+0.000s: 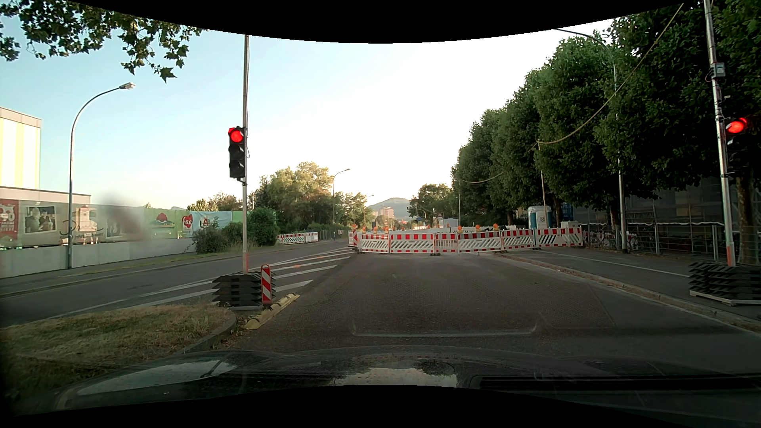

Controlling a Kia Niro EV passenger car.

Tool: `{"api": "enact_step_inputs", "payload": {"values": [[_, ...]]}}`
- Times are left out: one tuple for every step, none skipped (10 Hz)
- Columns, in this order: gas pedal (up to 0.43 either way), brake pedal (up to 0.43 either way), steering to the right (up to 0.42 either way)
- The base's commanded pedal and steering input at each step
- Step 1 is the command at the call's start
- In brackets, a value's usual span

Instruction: Follow the waypoints while adhering to traffic rules and regulations

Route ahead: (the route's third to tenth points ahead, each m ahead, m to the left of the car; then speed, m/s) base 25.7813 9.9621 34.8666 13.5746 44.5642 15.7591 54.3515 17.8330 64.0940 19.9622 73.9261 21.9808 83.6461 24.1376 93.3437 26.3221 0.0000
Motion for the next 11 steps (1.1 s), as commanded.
{"api": "enact_step_inputs", "payload": {"values": [[0.0, 0.238, -0.003], [0.0, 0.232, -0.003], [0.0, 0.232, -0.003], [0.0, 0.232, -0.003], [0.0, 0.232, -0.003], [0.0, 0.232, -0.003], [0.0, 0.232, -0.003], [0.0, 0.232, -0.003], [0.0, 0.232, -0.003], [0.0, 0.232, -0.003], [0.0, 0.238, -0.003]]}}
